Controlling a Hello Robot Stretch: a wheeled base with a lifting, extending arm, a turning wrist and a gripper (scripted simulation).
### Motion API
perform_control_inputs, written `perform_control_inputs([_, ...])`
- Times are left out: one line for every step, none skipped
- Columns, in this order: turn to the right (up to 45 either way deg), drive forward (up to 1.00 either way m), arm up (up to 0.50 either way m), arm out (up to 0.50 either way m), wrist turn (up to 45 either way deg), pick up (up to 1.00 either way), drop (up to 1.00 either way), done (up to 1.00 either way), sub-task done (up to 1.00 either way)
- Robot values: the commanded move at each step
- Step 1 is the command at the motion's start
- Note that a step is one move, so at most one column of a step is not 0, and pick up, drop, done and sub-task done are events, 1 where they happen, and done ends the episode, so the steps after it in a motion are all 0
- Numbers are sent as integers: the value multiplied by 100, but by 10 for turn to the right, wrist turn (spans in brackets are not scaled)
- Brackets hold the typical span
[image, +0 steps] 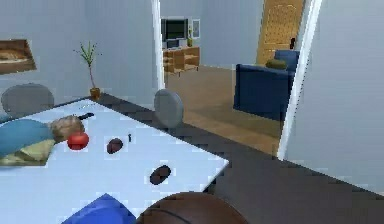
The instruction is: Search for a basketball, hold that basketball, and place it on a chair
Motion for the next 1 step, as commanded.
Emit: perform_control_inputs([-450, 0, 0, 0, 0, 0, 0, 0, 0])
